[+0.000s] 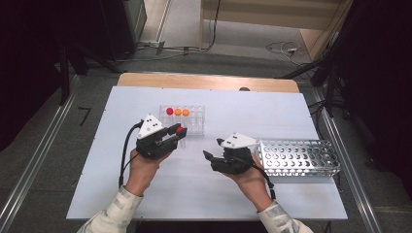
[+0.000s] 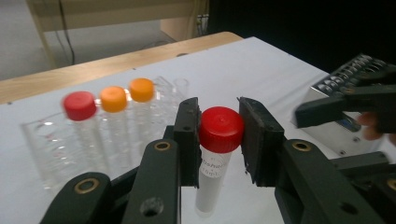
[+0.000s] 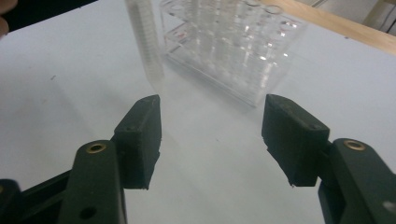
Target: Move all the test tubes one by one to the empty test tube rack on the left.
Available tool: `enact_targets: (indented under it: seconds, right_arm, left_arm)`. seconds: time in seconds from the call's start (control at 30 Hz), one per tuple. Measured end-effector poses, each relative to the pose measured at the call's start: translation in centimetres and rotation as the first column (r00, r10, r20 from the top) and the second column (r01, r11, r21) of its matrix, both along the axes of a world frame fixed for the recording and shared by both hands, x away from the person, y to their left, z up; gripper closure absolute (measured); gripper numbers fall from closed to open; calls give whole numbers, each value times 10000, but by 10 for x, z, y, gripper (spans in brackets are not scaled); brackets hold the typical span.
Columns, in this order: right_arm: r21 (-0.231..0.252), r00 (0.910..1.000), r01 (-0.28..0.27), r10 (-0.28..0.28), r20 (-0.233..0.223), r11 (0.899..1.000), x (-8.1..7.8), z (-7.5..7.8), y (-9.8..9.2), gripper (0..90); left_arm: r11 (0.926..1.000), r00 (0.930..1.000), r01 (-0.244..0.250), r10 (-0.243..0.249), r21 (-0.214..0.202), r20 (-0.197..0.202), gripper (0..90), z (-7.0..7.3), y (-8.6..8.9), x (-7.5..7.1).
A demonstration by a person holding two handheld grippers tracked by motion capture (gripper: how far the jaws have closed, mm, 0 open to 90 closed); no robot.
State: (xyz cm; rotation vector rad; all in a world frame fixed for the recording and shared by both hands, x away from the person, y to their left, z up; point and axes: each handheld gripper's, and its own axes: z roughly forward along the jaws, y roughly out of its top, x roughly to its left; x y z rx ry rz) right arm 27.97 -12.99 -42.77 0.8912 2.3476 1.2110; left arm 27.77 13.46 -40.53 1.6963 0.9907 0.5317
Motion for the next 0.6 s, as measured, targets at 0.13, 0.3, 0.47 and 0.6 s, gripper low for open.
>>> enact_targets:
  seconds: [0.13, 0.3, 0.47, 0.6]
  right_arm:
    - [0, 9995, 318, -318, -8, 9995, -4, 0, -22, 311]
    - [66, 9979, 641, -640, -89, 9979, -9, -2, -44, 311]
    - [27, 9971, 752, -752, -117, 9972, -14, -5, -56, 312]
    - [146, 9964, 842, -840, -131, 9963, -15, -4, -60, 314]
  left_arm:
    - [9983, 9985, -544, 546, -199, 76, 697, 8, 16, 3]
    - [9938, 9939, -1098, 1099, -186, 24, 697, 12, 33, 10]
    - [9879, 9881, -1538, 1538, -176, -10, 698, 18, 45, 19]
    - [9846, 9846, -1743, 1745, -159, 118, 698, 24, 47, 28]
